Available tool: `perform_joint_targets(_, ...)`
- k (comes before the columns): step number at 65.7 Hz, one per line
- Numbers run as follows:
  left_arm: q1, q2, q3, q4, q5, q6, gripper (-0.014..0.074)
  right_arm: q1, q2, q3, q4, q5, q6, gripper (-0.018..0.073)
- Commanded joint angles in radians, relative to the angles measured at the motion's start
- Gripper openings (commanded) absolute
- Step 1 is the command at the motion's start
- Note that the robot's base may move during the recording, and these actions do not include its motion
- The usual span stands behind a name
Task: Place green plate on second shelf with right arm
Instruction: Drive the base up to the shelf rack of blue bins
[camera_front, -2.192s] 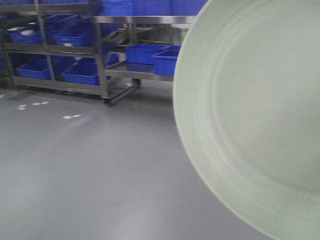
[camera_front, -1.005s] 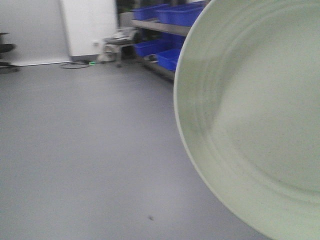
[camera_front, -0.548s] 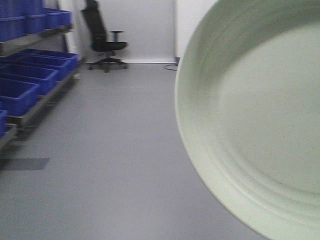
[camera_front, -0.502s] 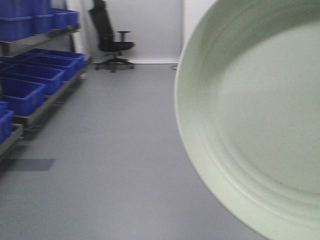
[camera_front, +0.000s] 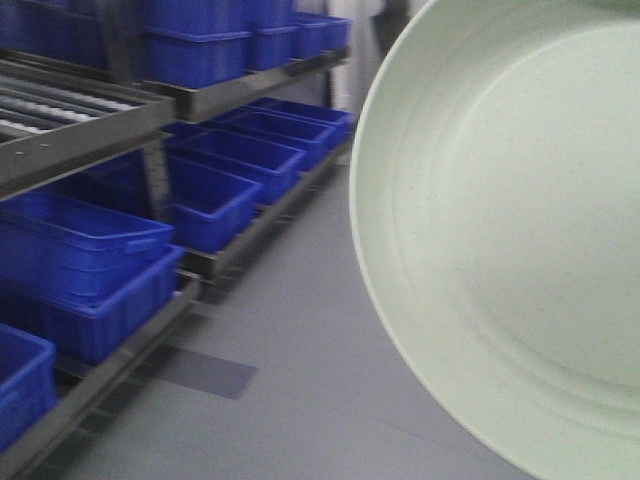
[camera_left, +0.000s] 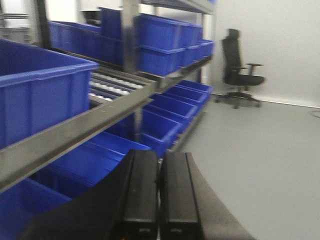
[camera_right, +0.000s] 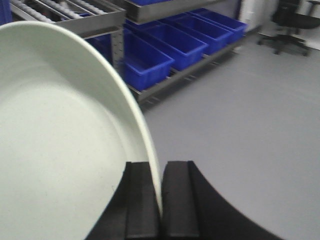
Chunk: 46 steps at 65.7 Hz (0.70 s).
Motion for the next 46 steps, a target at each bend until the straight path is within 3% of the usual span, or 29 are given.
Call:
perform_joint_targets(1, -0.001, -0.004, 0.042, -0.007, -0.082, -0.006, 0.0130, 0.001, 0.008, -0.034, -0.001, -0.103, 0.007, 0.0053)
perform_joint_targets(46, -0.001, -0.004, 0.042, -0.007, -0.082, -0.006, 0.0130, 0.002, 0.008, -0.034, -0.001, -0.100, 0.007, 0.0053)
